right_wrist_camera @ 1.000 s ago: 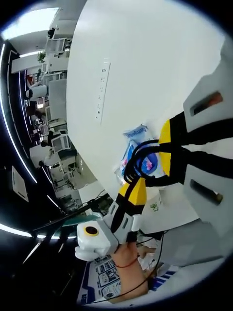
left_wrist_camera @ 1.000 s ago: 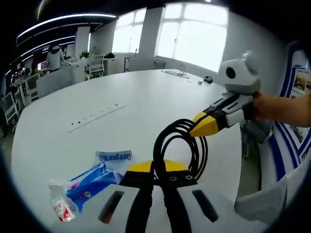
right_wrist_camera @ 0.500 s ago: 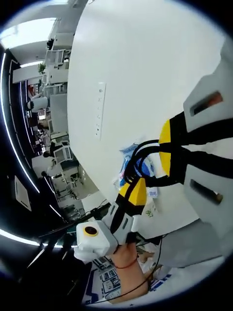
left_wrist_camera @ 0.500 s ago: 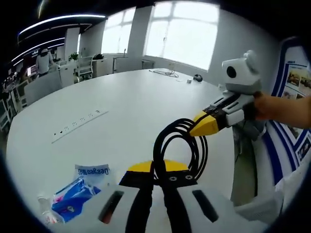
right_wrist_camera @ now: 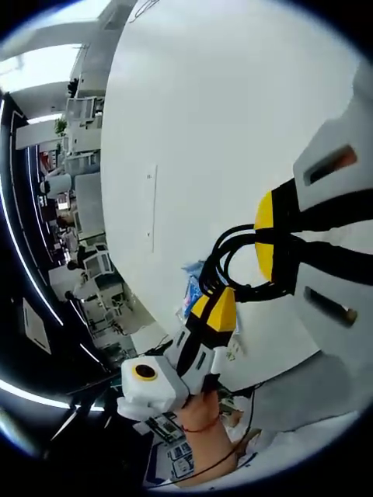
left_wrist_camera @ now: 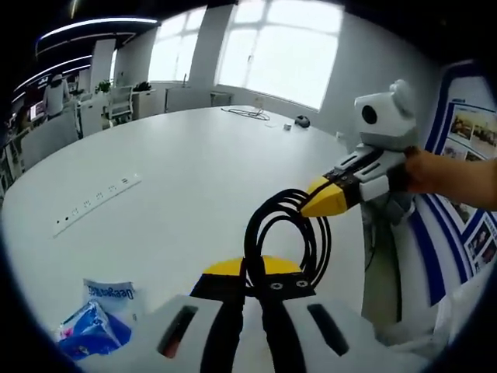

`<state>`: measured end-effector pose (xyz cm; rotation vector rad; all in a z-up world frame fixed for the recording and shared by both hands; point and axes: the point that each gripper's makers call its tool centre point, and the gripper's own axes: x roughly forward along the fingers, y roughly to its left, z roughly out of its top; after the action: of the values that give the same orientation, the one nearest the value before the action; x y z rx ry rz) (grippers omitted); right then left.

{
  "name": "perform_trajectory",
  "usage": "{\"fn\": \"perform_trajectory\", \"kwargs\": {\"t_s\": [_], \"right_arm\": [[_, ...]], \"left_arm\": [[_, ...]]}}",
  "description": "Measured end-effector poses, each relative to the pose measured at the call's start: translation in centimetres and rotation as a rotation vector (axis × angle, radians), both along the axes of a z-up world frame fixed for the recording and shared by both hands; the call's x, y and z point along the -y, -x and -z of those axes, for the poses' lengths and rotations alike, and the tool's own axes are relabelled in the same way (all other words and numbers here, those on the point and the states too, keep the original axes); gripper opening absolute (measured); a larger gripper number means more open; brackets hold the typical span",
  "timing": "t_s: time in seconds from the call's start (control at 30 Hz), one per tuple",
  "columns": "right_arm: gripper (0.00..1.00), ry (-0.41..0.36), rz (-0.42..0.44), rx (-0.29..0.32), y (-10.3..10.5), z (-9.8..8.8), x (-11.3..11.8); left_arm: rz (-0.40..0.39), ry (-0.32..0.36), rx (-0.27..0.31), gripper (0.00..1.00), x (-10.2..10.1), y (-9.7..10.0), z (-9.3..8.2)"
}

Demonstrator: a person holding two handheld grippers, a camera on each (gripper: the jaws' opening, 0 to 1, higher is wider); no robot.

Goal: Arrange the tabletop items into an orderly group along one side of the table until the central work area is clear of visible clutter.

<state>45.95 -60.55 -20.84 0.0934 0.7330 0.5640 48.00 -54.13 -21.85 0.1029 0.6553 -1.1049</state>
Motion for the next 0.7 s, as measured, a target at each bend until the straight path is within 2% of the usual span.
{"fn": "perform_trajectory", "kwargs": {"t_s": [0.37,0.7], "right_arm": [[0.0,0.018,0.025,-0.052,0.3,2.0,2.7],[0.0,0.023,0.04,-0.102,0.4,4.2,4.0]], "left_arm": [[0.009,-0.013,-0.059,0.03,2.8,0.3,2.1],[0.015,-0.041,-0.118,0.03,4.2,0.4,4.5]]}}
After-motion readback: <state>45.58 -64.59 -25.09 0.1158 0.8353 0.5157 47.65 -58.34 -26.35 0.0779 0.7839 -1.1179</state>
